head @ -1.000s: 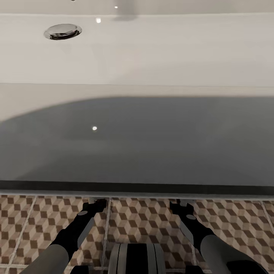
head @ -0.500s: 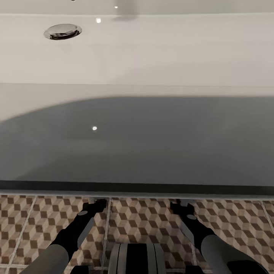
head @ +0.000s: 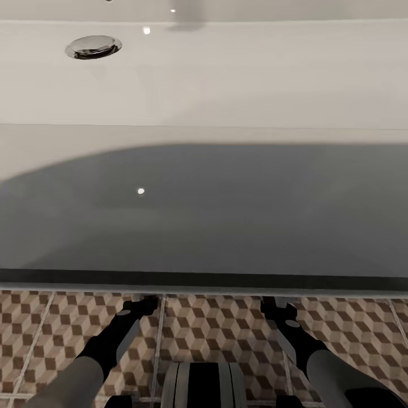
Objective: Take the four mousetraps from the cabinet in the bathroom and place them on the bathroom floor. Make sure all four end up on the same floor surface, and ensure that at least two of them are either under or directly next to the same bathroom sink.
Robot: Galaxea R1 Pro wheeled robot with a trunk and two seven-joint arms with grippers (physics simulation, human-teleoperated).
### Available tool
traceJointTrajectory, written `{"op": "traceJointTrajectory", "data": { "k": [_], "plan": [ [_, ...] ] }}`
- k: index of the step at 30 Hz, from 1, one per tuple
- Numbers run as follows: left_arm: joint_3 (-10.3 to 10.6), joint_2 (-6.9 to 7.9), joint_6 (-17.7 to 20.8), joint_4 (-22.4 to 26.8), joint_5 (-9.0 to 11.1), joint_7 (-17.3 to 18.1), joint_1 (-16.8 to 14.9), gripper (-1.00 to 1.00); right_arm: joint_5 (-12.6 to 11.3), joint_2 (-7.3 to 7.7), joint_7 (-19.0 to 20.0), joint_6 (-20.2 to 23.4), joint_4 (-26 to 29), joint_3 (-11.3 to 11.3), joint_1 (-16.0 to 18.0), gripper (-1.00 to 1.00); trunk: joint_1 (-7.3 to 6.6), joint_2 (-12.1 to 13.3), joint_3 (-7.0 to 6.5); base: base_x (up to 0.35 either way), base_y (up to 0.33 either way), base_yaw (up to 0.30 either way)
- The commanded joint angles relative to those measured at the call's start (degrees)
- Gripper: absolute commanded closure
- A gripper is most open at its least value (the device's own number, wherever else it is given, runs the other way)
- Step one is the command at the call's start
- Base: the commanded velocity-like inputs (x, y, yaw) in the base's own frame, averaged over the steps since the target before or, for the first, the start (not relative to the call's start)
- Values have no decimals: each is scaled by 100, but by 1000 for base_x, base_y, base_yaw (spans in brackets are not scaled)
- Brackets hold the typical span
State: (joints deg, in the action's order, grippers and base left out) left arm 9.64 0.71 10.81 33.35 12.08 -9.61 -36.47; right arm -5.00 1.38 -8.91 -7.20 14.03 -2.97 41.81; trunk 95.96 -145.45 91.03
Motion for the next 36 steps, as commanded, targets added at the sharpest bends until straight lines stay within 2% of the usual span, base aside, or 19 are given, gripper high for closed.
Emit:
{"op": "traceJointTrajectory", "data": {
  "k": [1, 9, 29, 36],
  "plan": [
    [47, 5, 36, -98, 47, -65, -57, 100, -53, 2, -15, -23, -5, -31, 2, -100, -1, -1, 3, 0, 0, 0],
    [47, 0, 52, -433, 48, -59, -234, 100, -53, 3, -15, -19, -5, -29, 2, -100, -1, -1, 3, 0, 0, 0],
    [47, -10, 53, -475, 56, -59, -287, 100, -53, 1, -15, -19, -5, -29, 2, -100, -1, -1, 3, 0, 0, 0],
    [47, -70, 53, -547, 64, -59, -373, 100, -53, 3, -15, -19, -5, -29, 1, -100, -1, -1, 3, 0, 0, 0]
  ]
}}
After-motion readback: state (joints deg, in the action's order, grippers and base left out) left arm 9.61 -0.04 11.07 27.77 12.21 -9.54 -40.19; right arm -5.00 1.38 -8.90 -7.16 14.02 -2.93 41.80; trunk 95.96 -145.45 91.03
